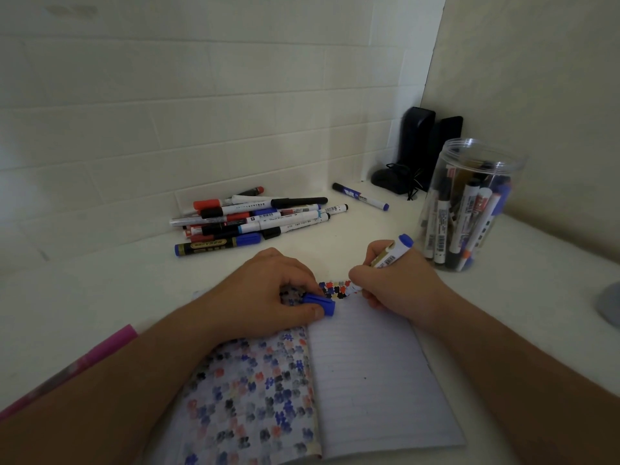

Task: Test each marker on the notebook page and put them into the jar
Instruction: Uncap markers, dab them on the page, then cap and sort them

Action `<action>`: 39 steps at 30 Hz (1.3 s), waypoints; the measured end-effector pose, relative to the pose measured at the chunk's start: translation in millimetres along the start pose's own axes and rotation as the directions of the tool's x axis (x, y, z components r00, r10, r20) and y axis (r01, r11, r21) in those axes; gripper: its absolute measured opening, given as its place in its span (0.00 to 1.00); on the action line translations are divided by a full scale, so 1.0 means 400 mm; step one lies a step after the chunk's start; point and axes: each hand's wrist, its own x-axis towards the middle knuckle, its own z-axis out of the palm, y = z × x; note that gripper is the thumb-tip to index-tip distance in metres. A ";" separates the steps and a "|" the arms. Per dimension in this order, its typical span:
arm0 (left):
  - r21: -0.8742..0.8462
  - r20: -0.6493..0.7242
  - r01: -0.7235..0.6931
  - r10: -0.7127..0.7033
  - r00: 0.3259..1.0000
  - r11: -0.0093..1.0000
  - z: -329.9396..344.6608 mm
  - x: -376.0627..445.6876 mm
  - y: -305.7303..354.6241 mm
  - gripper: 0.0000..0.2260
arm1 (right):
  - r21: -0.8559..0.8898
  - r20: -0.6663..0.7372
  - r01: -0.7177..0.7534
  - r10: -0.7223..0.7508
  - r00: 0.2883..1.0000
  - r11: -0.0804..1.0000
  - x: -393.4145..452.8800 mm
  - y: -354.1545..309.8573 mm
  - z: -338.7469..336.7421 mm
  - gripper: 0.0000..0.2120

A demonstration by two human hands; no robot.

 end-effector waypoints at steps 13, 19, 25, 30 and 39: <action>0.005 -0.004 -0.002 0.002 1.000 1.000 -0.001 0.000 0.000 0.16 | 0.042 -0.026 -0.001 0.002 1.000 0.999 0.002 0.007 -0.002 0.09; 0.000 -0.007 -0.008 0.008 1.000 1.000 0.000 0.000 0.000 0.16 | -0.006 0.013 -0.002 0.002 1.000 1.000 0.002 0.001 -0.003 0.10; 0.002 0.001 0.003 -0.003 1.000 1.000 0.000 0.000 -0.004 0.17 | 0.067 -0.050 -0.011 0.014 0.999 0.998 0.009 0.012 -0.002 0.10; -0.009 -0.008 -0.008 0.008 1.000 1.000 0.002 0.000 -0.006 0.17 | 0.043 -0.036 0.003 -0.001 0.999 0.999 0.009 0.014 0.002 0.10; 0.054 -0.161 -0.022 0.030 0.986 0.998 -0.007 -0.003 0.004 0.18 | 0.323 -0.044 0.072 -0.061 0.997 0.944 0.015 0.006 -0.024 0.11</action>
